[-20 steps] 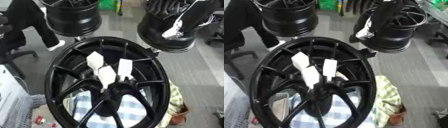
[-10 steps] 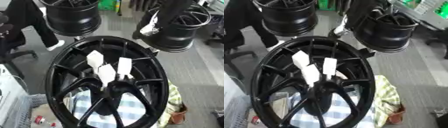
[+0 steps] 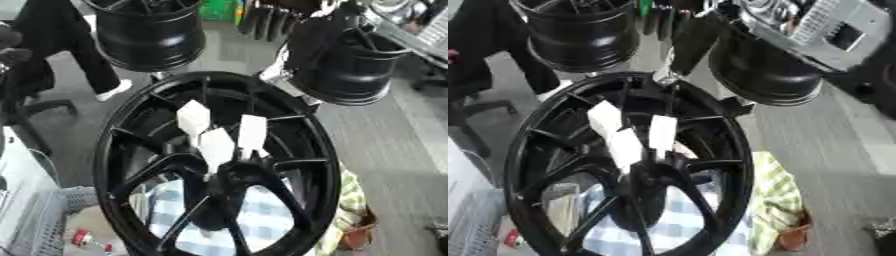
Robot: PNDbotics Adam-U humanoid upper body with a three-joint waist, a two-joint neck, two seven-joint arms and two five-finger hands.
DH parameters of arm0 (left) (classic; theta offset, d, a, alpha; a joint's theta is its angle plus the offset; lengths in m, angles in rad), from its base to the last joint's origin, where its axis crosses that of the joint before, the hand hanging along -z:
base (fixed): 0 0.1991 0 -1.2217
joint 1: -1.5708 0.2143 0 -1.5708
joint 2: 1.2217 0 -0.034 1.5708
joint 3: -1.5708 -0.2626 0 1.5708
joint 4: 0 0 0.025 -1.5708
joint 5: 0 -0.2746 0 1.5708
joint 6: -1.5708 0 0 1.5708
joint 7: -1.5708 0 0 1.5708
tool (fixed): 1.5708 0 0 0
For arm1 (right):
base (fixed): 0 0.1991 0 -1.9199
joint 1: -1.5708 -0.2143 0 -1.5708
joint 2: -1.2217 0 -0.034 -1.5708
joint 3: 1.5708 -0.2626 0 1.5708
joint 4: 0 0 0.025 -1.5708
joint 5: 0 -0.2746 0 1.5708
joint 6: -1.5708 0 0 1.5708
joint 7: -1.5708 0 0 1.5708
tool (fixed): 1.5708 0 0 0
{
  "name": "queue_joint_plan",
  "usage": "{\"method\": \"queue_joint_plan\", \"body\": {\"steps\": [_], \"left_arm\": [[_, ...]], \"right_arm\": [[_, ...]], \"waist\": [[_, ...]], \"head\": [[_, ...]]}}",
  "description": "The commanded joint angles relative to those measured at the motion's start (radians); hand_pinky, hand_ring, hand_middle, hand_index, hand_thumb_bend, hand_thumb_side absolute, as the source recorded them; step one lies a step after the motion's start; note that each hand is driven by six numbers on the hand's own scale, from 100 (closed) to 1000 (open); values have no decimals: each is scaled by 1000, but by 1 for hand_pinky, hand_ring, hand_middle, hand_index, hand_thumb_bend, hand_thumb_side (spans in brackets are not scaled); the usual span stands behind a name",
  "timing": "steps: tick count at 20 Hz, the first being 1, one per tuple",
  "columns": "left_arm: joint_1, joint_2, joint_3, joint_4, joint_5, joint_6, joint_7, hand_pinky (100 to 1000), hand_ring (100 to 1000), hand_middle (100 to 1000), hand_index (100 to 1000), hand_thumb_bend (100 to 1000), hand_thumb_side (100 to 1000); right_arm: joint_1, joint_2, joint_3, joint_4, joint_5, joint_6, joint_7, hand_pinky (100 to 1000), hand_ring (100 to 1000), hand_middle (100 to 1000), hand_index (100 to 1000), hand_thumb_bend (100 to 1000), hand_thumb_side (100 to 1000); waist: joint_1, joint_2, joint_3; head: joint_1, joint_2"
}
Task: Pull the pin out of the wheel hub.
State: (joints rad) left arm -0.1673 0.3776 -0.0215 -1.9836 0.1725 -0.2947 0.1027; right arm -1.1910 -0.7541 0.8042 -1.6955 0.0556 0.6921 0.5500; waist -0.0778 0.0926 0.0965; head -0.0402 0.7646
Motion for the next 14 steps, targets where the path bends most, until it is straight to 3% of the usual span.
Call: {"method": "queue_joint_plan", "body": {"steps": [1, 14], "left_arm": [[-8, 11, -1, -16, 5, 2, -3, 780, 795, 714, 854, 128, 677], [-7, 5, -4, -16, 6, 8, -8, 780, 797, 715, 852, 121, 684]], "right_arm": [[-1, 7, -3, 19, 8, 215, 212, 782, 743, 699, 788, 610, 271], [54, 32, -1, 26, 8, 215, 244, 779, 754, 720, 794, 604, 256]], "waist": [[7, -9, 2], [7, -3, 6]], "head": [[-4, 5], [-7, 5]]}}
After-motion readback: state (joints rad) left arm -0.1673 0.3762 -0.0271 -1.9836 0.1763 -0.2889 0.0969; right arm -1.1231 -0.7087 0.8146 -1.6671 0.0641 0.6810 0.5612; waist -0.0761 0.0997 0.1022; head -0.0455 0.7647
